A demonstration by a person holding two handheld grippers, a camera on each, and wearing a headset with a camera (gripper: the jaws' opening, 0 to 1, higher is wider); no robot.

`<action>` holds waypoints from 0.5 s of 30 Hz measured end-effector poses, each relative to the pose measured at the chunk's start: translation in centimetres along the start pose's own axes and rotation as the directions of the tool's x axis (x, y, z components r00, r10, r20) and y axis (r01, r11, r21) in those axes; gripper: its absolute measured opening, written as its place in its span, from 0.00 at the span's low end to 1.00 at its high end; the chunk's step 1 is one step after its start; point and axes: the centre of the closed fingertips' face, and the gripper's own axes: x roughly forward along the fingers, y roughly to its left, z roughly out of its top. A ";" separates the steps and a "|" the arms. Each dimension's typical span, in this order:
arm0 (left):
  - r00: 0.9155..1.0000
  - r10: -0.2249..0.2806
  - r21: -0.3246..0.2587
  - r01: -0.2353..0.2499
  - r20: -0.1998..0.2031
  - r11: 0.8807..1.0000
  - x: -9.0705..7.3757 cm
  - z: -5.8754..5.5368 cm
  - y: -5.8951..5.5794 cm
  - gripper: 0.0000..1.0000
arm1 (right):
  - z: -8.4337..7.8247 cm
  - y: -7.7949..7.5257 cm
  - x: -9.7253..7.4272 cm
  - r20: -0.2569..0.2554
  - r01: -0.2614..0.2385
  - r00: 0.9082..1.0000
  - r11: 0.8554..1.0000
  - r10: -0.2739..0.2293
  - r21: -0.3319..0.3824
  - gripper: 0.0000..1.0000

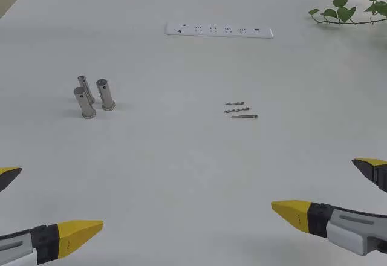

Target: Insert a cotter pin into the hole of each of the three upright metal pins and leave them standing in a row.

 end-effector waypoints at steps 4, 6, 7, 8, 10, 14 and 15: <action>1.000 -0.004 -0.001 0.004 -0.022 1.000 0.1 -0.6 -0.2 0.95 | -0.2 0.0 0.2 -0.004 -0.006 1.000 1.000 0.006 0.005 0.99; 1.000 -0.001 -0.009 0.001 -0.019 1.000 0.2 -0.6 -0.2 0.95 | -0.4 0.2 0.3 -0.011 -0.015 1.000 1.000 0.015 0.009 0.99; 1.000 0.000 -0.013 -0.001 -0.018 1.000 0.2 -0.6 -0.2 0.95 | -0.4 0.2 0.3 -0.013 -0.018 1.000 1.000 0.018 0.007 0.99; 1.000 0.003 -0.015 -0.003 -0.018 1.000 0.3 -0.6 -0.1 0.96 | -0.5 0.3 0.4 -0.020 -0.024 1.000 1.000 0.024 0.003 0.99; 1.000 0.011 -0.013 -0.011 -0.018 1.000 0.3 -0.6 0.1 0.95 | -0.5 0.3 0.5 -0.028 -0.030 0.999 1.000 0.030 -0.005 0.99; 0.999 -0.001 -0.014 0.001 -0.036 1.000 0.5 -1.0 -0.1 0.94 | -0.4 0.5 0.6 -0.046 -0.043 0.998 0.998 0.041 -0.035 0.99; 0.999 -0.006 -0.012 0.005 -0.042 1.000 0.6 -1.1 -0.1 0.94 | -0.3 0.5 0.7 -0.048 -0.044 0.998 0.998 0.042 -0.037 0.99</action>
